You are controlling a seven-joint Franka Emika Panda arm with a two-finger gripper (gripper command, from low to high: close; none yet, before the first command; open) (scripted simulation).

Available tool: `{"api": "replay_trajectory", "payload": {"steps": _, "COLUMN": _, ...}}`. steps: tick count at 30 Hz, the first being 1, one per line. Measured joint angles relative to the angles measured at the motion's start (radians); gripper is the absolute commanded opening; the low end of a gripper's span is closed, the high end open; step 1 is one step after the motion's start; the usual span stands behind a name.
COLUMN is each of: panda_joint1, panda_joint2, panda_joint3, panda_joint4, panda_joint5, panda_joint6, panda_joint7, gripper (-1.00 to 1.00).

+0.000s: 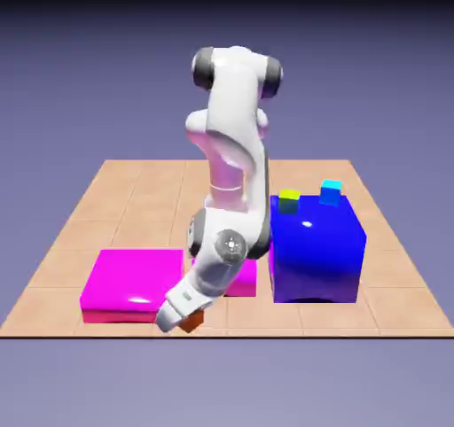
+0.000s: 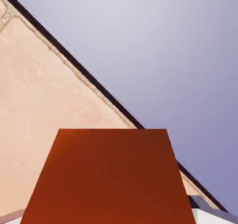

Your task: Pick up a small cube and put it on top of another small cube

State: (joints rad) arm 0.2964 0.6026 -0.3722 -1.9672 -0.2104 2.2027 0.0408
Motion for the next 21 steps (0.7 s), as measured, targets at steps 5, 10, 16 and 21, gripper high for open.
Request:
{"api": "replay_trajectory", "payload": {"steps": 5, "panda_joint1": 0.081, "panda_joint2": -0.047, "panda_joint3": -0.084, "panda_joint4": -0.018, "panda_joint5": 0.087, "panda_joint6": -0.037, "panda_joint7": -0.011, "gripper": -1.00}}
{"api": "replay_trajectory", "payload": {"steps": 10, "panda_joint1": -0.048, "panda_joint2": -0.225, "panda_joint3": 0.015, "panda_joint4": -0.122, "panda_joint5": 0.123, "panda_joint6": -0.140, "panda_joint7": 0.207, "gripper": -1.00}}
{"api": "replay_trajectory", "payload": {"steps": 16, "panda_joint1": -0.204, "panda_joint2": -0.438, "panda_joint3": 0.134, "panda_joint4": -0.246, "panda_joint5": 0.166, "panda_joint6": -0.264, "panda_joint7": 0.468, "gripper": -1.00}}
{"api": "replay_trajectory", "payload": {"steps": 21, "panda_joint1": -0.339, "panda_joint2": -0.615, "panda_joint3": 0.233, "panda_joint4": -0.349, "panda_joint5": 0.202, "panda_joint6": -0.367, "panda_joint7": 0.686, "gripper": -1.00}}
